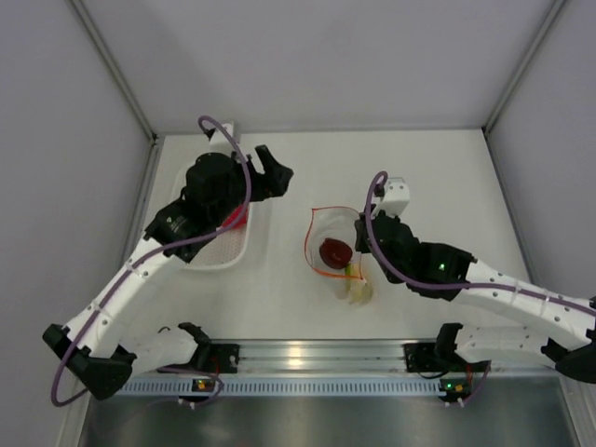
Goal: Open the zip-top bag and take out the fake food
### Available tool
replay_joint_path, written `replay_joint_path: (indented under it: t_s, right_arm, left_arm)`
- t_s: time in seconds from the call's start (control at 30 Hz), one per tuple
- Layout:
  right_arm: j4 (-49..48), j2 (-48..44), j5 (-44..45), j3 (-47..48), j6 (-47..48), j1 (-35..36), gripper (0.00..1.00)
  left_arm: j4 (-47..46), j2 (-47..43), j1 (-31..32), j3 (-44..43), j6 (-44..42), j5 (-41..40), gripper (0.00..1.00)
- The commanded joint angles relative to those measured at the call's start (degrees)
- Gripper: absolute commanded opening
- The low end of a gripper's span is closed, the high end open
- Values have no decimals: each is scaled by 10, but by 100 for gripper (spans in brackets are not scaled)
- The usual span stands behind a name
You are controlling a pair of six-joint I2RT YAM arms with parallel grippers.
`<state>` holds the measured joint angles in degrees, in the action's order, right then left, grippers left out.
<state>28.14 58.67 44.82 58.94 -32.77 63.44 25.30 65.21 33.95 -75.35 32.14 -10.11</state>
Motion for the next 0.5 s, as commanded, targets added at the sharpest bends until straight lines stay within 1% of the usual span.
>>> replay_joint_path:
  t_s: [0.0,0.07,0.1,0.17,0.2,0.3,0.33,0.37,0.47]
  right_arm:
    - [-16,12,40,7,-63,-5,0]
    - [-18,19,51,2,-76,-5,0]
    - [-19,21,57,0,-85,-6,0]
    - [-23,23,64,-5,-89,-6,0]
    - [-23,24,67,-6,-95,-5,0]
    - [-18,25,72,-9,-114,-6,0]
    - [-19,24,75,-14,-120,-5,0]
    - [-19,17,75,-18,-124,-5,0]
    - [-25,3,74,-28,-133,-5,0]
  left_arm:
    - [0,0,99,0,32,-57,82]
    - [-2,0,140,-1,51,-81,79]
    - [-1,4,181,-6,56,-90,77]
    - [-3,18,223,-11,78,-110,73]
    - [-3,25,263,-14,83,-129,72]
    - [-16,55,328,-12,104,-168,71]
    - [-24,71,334,-9,114,-174,69]
    - [-28,80,335,-5,122,-181,60]
    - [-63,105,335,12,129,-197,48]
